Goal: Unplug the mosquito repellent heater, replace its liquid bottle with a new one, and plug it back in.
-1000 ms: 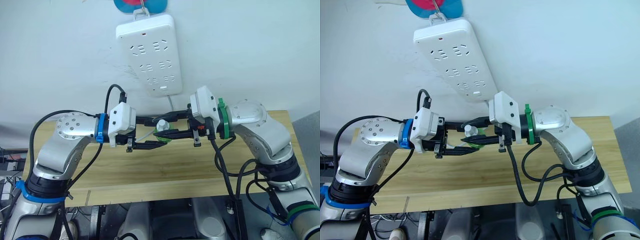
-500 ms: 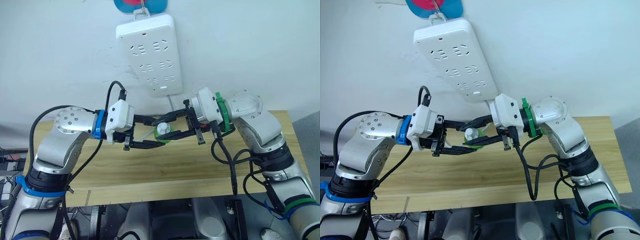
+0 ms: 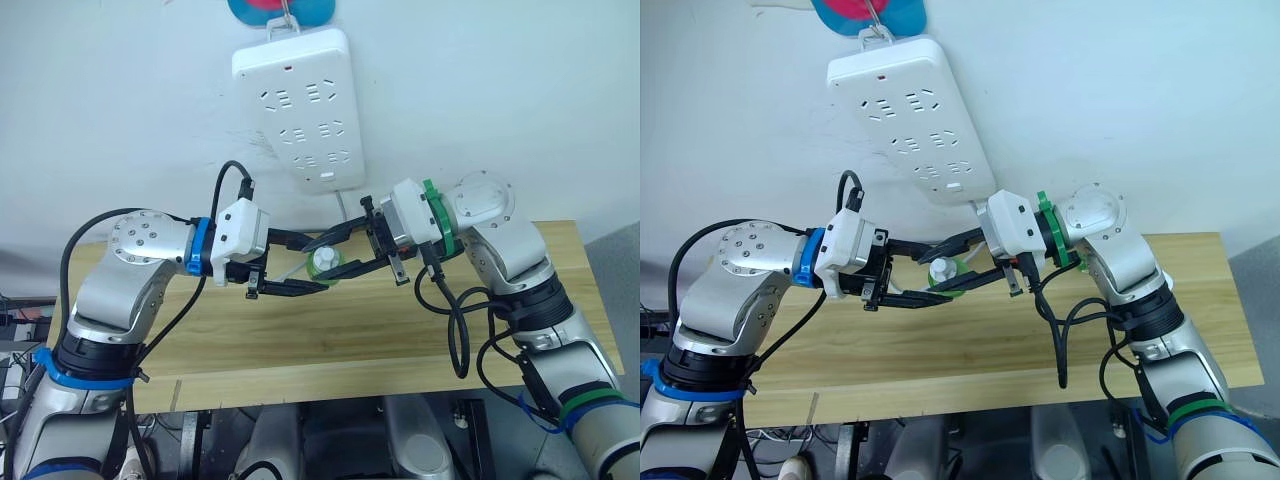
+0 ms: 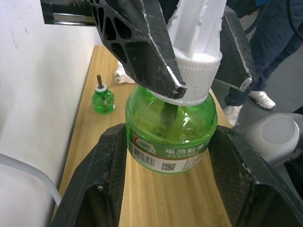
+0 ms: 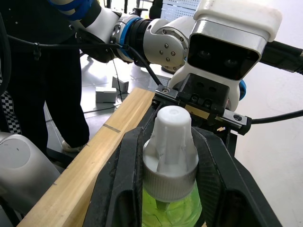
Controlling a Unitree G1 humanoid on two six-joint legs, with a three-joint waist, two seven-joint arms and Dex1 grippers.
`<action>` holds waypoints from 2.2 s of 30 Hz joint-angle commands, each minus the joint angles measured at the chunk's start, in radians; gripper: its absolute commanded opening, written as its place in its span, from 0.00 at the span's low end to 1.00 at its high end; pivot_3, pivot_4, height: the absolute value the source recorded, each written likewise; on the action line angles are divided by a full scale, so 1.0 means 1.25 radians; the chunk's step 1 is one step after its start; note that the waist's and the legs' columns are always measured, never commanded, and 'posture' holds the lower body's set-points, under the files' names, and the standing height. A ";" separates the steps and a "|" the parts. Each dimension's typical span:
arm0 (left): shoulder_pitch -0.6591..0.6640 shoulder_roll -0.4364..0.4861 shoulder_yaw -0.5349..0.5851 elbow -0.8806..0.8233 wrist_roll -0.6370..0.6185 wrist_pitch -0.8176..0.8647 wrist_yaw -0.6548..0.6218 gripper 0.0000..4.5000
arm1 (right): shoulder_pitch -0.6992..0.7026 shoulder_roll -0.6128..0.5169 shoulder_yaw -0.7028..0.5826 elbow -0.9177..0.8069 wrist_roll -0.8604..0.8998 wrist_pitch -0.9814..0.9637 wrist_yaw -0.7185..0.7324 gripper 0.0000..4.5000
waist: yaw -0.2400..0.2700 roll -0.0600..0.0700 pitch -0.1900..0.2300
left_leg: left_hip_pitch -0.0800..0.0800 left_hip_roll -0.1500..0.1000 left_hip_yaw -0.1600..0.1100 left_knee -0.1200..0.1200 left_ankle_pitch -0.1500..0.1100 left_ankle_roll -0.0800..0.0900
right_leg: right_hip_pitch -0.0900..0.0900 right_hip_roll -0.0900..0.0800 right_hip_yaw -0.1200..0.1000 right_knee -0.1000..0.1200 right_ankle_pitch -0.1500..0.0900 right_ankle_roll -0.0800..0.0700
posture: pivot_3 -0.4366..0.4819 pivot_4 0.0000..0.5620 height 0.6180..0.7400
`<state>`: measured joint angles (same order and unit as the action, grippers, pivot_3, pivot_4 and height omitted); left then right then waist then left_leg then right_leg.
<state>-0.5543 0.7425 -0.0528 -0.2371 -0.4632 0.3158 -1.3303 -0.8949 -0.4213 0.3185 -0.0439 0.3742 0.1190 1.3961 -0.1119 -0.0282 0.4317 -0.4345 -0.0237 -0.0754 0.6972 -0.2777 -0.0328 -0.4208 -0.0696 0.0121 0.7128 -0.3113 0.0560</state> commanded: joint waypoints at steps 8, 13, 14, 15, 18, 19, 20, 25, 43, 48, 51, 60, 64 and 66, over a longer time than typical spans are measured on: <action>-0.001 -0.042 0.060 -0.050 -0.054 -0.037 0.048 0.50 | -0.012 -0.004 0.033 -0.027 -0.035 0.065 -0.010 0.78 | -0.001 0.000 0.000 | 0.000 0.000 0.000 0.000 0.000 0.000 | 0.000 0.000 0.000 0.000 0.000 0.000 | 0.30 0.72 1.00; 0.044 -0.024 0.073 -0.081 -0.043 -0.045 0.070 0.50 | -0.006 -0.025 -0.002 -0.065 -0.015 0.134 -0.052 0.78 | -0.001 0.000 0.000 | 0.000 0.000 0.000 0.000 0.000 0.000 | 0.000 0.000 0.000 0.000 0.000 0.000 | 0.30 0.71 1.00; 0.053 -0.021 0.077 -0.088 -0.043 -0.046 0.077 0.50 | -0.004 -0.029 -0.008 -0.075 -0.012 0.149 -0.063 0.78 | -0.001 0.000 0.000 | 0.000 0.000 0.000 0.000 0.000 0.000 | 0.000 0.000 0.000 0.000 0.000 0.000 | 0.30 0.71 1.00; 0.060 -0.019 0.080 -0.094 -0.043 -0.045 0.084 0.50 | -0.002 -0.032 -0.013 -0.083 -0.011 0.163 -0.074 0.78 | 0.000 0.000 0.000 | 0.000 0.000 0.000 0.000 0.000 0.000 | 0.000 0.000 0.000 0.000 0.000 0.000 | 0.30 0.71 1.00; 0.077 -0.016 0.090 -0.113 -0.035 -0.043 0.114 0.50 | 0.006 -0.040 -0.034 -0.107 -0.001 0.211 -0.111 0.78 | 0.001 0.000 0.000 | 0.000 0.000 0.000 0.000 0.000 0.000 | 0.000 0.000 0.000 0.000 0.000 0.000 | 0.31 0.71 1.00; 0.082 -0.016 0.092 -0.118 -0.031 -0.046 0.124 0.50 | 0.008 -0.040 -0.042 -0.116 0.004 0.226 -0.124 0.78 | 0.001 0.000 0.000 | 0.000 0.000 0.000 0.000 0.000 0.000 | 0.000 -0.001 0.000 0.000 0.000 0.000 | 0.30 0.71 1.00; 0.087 -0.017 0.093 -0.121 -0.027 -0.048 0.132 0.50 | 0.009 -0.039 -0.049 -0.125 0.009 0.245 -0.137 0.78 | 0.001 0.000 0.000 | 0.000 0.000 0.000 0.000 0.000 0.000 | 0.000 -0.001 0.000 0.000 0.000 0.000 | 0.30 0.71 1.00; 0.118 -0.028 0.099 -0.143 -0.001 -0.061 0.207 0.50 | 0.030 -0.039 -0.089 -0.210 0.054 0.369 -0.226 0.78 | 0.000 0.000 0.000 | 0.000 0.000 0.000 0.000 0.000 0.000 | 0.000 -0.001 0.000 0.000 0.000 0.000 | 0.30 0.70 1.00; 0.172 -0.071 0.089 -0.193 0.021 -0.072 0.345 0.50 | 0.091 -0.006 -0.105 -0.364 0.124 0.557 -0.465 0.78 | 0.000 0.000 0.000 | 0.000 0.000 0.000 0.000 0.000 0.000 | 0.000 0.000 0.001 0.000 0.000 0.000 | 0.29 0.72 1.00; 0.182 -0.067 0.094 -0.194 0.017 -0.072 0.349 0.50 | 0.092 -0.004 -0.108 -0.364 0.130 0.561 -0.486 0.78 | 0.000 0.000 0.000 | 0.000 0.000 0.000 0.000 0.000 0.000 | 0.000 0.000 0.001 0.000 0.000 0.000 | 0.29 0.72 1.00; 0.184 -0.067 0.095 -0.195 0.015 -0.070 0.350 0.50 | 0.089 -0.001 -0.110 -0.363 0.133 0.560 -0.494 0.72 | 0.000 0.000 0.000 | 0.000 0.000 0.000 -0.001 0.000 0.000 | 0.000 0.000 0.001 0.000 0.000 0.000 | 0.29 0.72 1.00; 0.190 -0.064 0.099 -0.192 0.008 -0.065 0.348 0.50 | 0.082 -0.004 -0.110 -0.358 0.143 0.549 -0.494 0.42 | 0.000 0.000 0.000 | 0.000 0.000 0.000 -0.001 0.000 0.000 | 0.000 0.000 0.001 0.000 0.000 0.000 | 0.29 0.72 1.00; 0.188 -0.063 0.098 -0.189 0.006 -0.064 0.345 0.50 | 0.080 -0.005 -0.104 -0.356 0.140 0.538 -0.481 0.42 | 0.000 0.000 0.000 | 0.000 0.000 0.000 -0.001 0.000 0.000 | 0.000 0.000 0.001 0.000 0.000 0.000 | 0.29 0.72 1.00; 0.186 -0.063 0.098 -0.189 0.003 -0.060 0.343 0.50 | 0.079 -0.004 -0.101 -0.354 0.138 0.530 -0.474 0.42 | 0.000 0.000 0.000 | 0.000 0.000 0.000 -0.001 0.000 0.000 | 0.000 0.000 0.001 0.000 0.000 0.000 | 0.29 0.72 1.00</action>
<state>-0.3216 0.6605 0.0510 -0.4335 -0.4373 0.2539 -0.8980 -0.7859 -0.4267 0.1887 -0.4561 0.5312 0.8062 0.7872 -0.1122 -0.0283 0.4317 -0.4345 -0.0235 -0.0751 0.6964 -0.2779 -0.0325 -0.4211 -0.0700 0.0133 0.7127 -0.3113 0.0560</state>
